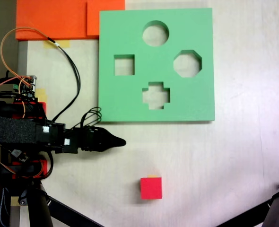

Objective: Put the square block into the corresponding hole

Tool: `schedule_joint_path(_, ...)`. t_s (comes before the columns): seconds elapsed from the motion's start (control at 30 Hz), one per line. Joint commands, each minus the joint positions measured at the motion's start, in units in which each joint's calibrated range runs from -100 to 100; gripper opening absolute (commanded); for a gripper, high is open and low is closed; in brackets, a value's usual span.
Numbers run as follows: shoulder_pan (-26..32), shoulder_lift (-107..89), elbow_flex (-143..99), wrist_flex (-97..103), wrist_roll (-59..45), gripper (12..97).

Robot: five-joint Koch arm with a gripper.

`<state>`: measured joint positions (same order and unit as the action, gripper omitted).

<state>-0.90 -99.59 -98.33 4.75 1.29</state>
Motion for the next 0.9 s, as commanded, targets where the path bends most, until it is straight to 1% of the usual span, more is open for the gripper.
schedule_joint_path(0.0, 0.05, -0.41, -1.67, -2.97, -0.15, 49.8)
schedule_joint_path(0.53, 0.00, -0.41, -1.67, -2.97, -0.15, 49.8)
schedule_joint_path(0.6, 0.34, -0.41, -1.67, -3.06, -0.20, 48.1)
schedule_joint_path(0.87, 0.34, -0.41, -1.67, -2.97, -0.20, 48.6)
